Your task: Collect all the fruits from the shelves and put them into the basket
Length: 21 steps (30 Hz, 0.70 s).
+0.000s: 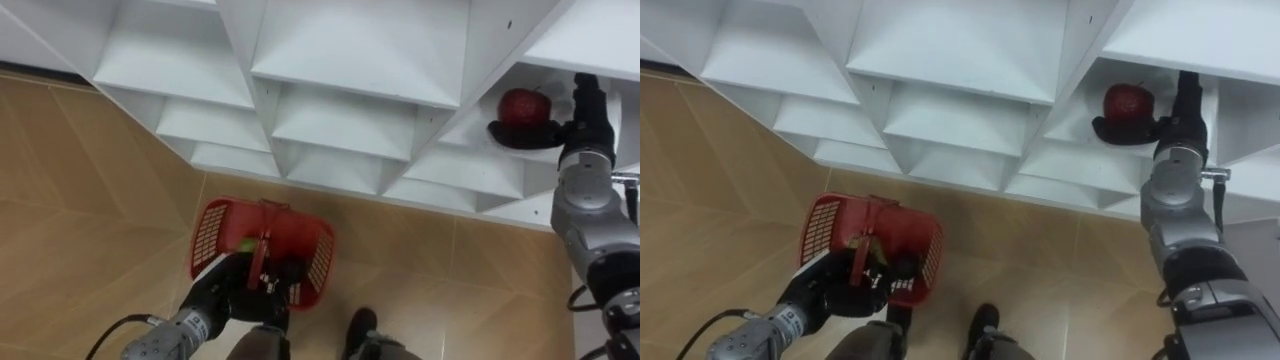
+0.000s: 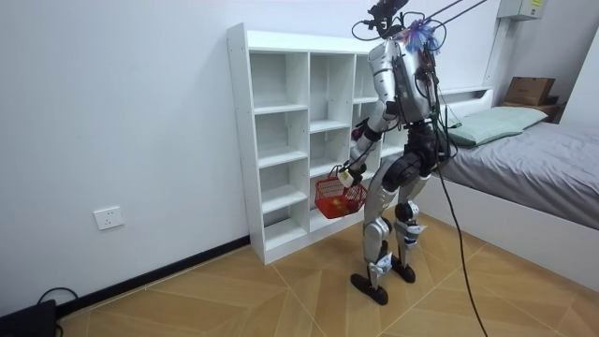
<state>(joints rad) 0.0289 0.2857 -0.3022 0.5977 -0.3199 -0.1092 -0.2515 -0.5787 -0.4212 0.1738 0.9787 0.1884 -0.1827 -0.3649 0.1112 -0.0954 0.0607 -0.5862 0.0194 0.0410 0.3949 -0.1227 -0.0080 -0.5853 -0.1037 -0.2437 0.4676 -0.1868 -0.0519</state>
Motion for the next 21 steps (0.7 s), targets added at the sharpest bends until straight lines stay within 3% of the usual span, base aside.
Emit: {"api": "stream_targets", "payload": {"steps": [5,9,21], "knots": [[11,20,-212,1,8,78,43,100,7,-26,8,-96,-74,104,-103,0,40,7,-4,-113,4,-2,45,0,0,-91,12,-28,0,17,-23,0],[-6,21,-358,1,13,374,43,100,8,-25,12,-135,-408,110,-265,0,63,18,-9,-180,14,5,115,-1,-1,-126,22,-24,-1,24,-31,0],[-28,30,-363,26,87,398,43,100,57,-26,62,-137,-846,109,-398,0,160,185,-37,-189,45,0,131,-2,-3,-118,43,-77,3,74,-66,0]]}}
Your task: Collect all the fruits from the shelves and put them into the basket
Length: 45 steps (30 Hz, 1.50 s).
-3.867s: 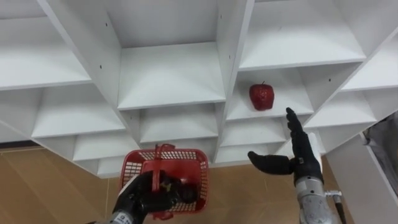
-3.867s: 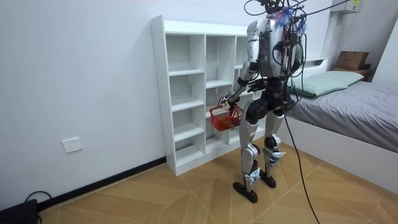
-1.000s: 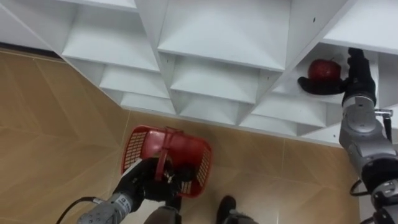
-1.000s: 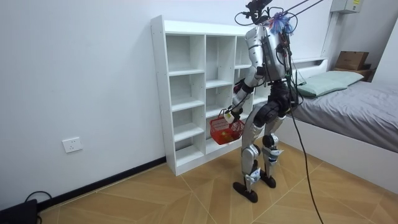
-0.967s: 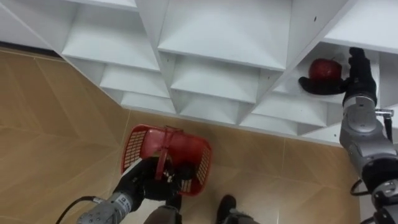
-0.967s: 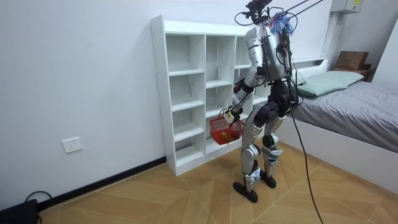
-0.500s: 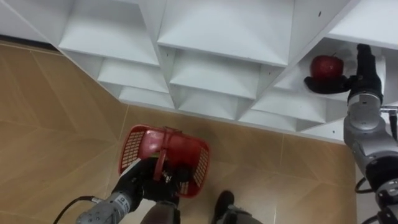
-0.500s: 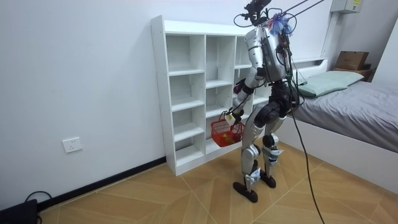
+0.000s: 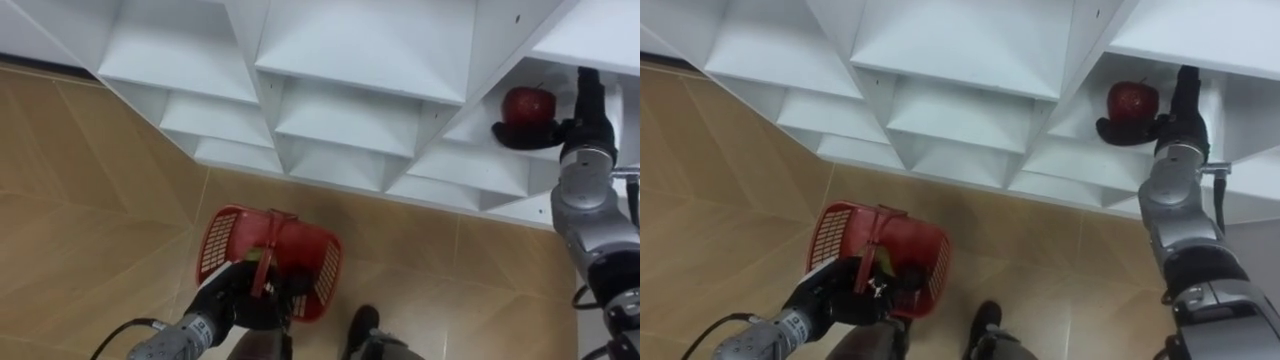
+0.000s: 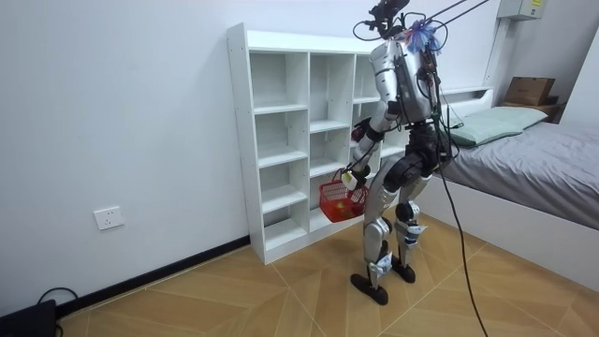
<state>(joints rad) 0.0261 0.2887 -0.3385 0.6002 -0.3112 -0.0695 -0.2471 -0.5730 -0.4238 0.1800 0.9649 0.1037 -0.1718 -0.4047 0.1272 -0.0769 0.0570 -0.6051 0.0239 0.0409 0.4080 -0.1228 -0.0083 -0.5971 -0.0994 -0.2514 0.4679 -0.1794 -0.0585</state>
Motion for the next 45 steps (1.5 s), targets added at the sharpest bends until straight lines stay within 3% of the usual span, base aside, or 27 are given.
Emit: {"api": "stream_targets", "payload": {"steps": [4,5,7,8,9,18,45], "knots": [[-47,2,-6,83,7,10,-3,100,90,-4,248,14,1,-20,-2,1,19,70,2,-4,1,-1,0,0,0,2,-3,-8,-4,3,-4,0],[-89,3,-7,89,6,16,-3,100,90,-5,252,14,1,-20,-2,7,10,73,1,-5,0,-2,0,0,0,2,-6,-10,-2,3,-4,0],[-133,2,-52,158,5,23,-3,100,91,-6,255,14,1,-20,2,63,-5,73,1,-6,2,-1,0,0,0,6,-8,-16,0,4,-4,0],[-177,2,-69,195,5,23,-3,100,91,-6,261,14,1,-20,3,76,-3,73,1,-5,2,-1,0,1,0,6,-8,-15,2,4,-5,0],[-332,2,-96,285,4,24,-2,100,91,-6,267,14,19,-20,4,100,-3,73,1,-5,2,-2,2,1,0,6,-10,-17,2,5,-6,0],[-565,4,-220,460,4,25,12,100,87,-122,261,17,-232,-77,-395,100,-9,72,1,-4,8,5,4,1,0,6,0,-8,-12,5,-5,0],[-664,4,-291,476,-41,24,10,100,89,-86,633,0,-242,-38,-289,100,-32,54,10,7,1,9,-13,5,4,6,-20,4,-16,4,-2,0]]}}
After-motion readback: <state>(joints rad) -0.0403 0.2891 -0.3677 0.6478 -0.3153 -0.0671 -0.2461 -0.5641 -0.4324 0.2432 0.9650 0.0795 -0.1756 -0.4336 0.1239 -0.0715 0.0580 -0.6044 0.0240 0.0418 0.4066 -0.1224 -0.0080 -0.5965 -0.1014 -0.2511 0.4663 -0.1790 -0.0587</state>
